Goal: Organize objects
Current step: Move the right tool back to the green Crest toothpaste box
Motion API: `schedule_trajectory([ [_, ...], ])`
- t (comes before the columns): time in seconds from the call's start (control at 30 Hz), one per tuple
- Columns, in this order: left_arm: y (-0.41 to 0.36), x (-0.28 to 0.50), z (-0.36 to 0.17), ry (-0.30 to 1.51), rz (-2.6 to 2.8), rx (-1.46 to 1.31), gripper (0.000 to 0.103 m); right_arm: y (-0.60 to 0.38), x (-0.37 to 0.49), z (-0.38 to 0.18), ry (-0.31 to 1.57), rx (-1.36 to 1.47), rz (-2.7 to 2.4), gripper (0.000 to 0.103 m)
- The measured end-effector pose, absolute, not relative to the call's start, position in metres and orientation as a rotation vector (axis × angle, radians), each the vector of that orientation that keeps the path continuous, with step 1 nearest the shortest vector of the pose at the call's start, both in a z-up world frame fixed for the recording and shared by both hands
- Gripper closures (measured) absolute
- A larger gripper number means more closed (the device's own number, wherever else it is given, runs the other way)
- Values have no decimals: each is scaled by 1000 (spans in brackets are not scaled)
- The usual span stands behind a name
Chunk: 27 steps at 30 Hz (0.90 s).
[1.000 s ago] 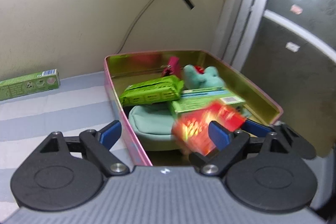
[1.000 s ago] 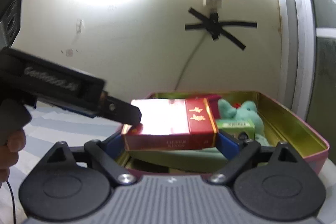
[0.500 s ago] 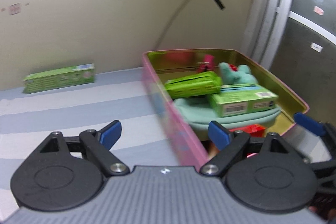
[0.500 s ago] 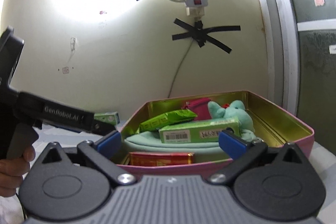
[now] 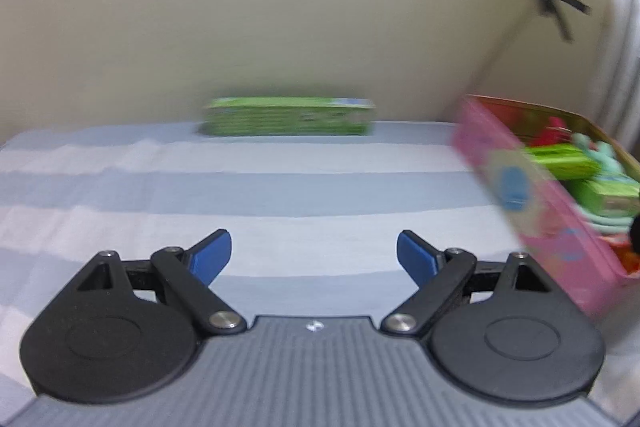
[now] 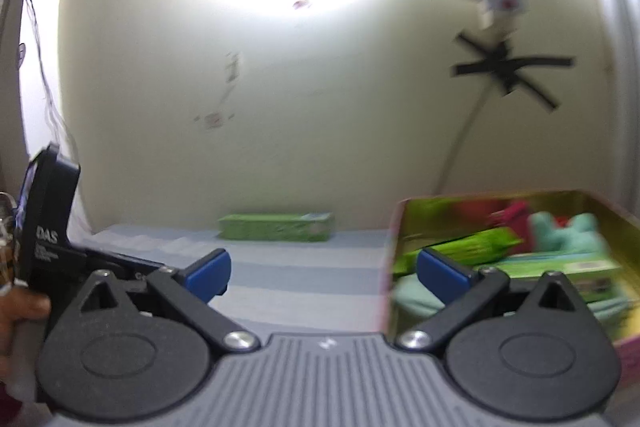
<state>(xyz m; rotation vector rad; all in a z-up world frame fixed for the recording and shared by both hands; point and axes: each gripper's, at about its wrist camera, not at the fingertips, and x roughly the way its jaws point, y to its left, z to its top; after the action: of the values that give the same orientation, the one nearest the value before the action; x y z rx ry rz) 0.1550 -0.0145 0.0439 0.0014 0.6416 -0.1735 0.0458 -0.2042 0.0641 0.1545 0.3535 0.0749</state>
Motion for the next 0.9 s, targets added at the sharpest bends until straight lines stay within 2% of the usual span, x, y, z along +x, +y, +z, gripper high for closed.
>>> schedule_trajectory([
  [0.3,65,185,5,695,4,-158,11,-169,187,53,523,300,150,1],
  [0.43,61,189,5,681,25,-125,10,-154,261,49,564,253,112,13],
  [0.53,60,189,4,678,29,-110,10,-145,314,43,600,203,81,37],
  [0.73,59,189,1,680,32,-88,6,-129,386,19,673,82,5,43],
  [0.9,60,188,1,682,34,-83,6,-129,410,1,704,66,-3,41],
])
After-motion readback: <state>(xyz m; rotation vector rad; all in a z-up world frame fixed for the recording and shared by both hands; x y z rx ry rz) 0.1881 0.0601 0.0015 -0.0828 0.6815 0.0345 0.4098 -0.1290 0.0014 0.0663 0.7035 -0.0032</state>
